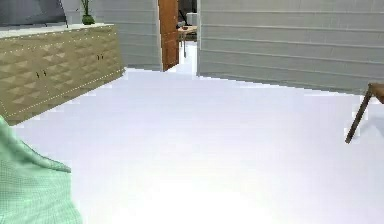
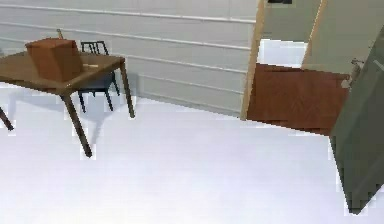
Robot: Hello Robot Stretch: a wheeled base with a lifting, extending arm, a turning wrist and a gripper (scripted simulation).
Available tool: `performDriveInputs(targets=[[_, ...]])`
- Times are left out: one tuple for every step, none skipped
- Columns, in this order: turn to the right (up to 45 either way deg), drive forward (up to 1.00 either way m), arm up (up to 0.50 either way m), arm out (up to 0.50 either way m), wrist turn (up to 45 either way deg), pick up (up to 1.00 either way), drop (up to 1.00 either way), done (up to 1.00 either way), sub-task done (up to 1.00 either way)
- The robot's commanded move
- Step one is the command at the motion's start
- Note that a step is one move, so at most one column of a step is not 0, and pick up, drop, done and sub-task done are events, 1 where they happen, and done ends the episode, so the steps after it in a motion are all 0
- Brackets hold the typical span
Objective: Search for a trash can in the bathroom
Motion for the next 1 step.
performDriveInputs(targets=[[0.0,1.0,0.0,0.0,0.0,0.0,0.0,0.0,0.0]])
